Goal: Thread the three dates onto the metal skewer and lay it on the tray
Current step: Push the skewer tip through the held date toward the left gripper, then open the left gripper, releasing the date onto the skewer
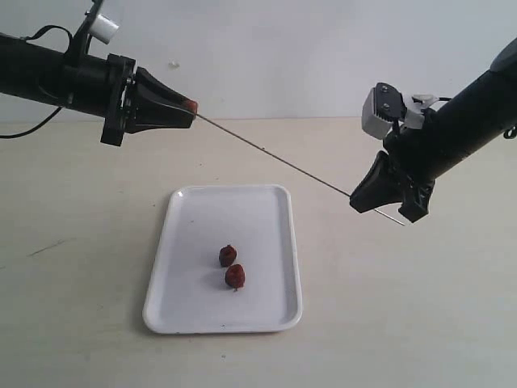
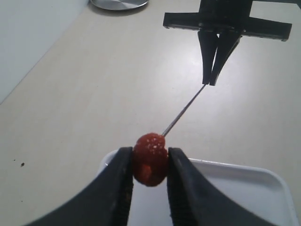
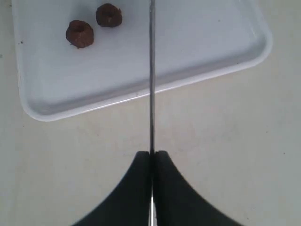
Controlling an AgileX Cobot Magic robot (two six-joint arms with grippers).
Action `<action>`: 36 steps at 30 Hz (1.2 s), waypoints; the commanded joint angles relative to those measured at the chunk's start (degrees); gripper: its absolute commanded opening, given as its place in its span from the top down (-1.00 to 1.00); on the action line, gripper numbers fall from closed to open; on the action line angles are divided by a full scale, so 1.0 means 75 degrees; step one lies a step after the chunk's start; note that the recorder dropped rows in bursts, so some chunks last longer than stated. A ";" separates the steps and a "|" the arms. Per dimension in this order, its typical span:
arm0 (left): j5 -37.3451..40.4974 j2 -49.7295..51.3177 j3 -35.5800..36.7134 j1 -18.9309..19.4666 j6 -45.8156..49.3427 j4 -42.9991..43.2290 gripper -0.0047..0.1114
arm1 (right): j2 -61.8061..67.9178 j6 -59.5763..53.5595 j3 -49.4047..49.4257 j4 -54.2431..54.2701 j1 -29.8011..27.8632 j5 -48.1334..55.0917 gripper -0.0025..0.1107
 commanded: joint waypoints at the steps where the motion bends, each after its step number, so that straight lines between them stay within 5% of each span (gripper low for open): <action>1: 0.0019 -0.0102 0.0007 -0.0042 -0.0049 -0.0114 0.45 | 0.0000 0.0016 -0.0050 0.0302 -0.0019 -0.0081 0.96; 16: 0.0019 -0.0102 0.0007 -0.0662 -0.0227 0.0656 0.45 | 0.0000 -0.0547 -0.0050 0.0657 -0.0019 0.0172 0.96; 36: 0.0019 -0.0102 0.0007 -0.0662 -0.0246 0.0485 0.45 | 0.0000 -0.0820 -0.0050 0.1398 0.0256 0.0379 0.96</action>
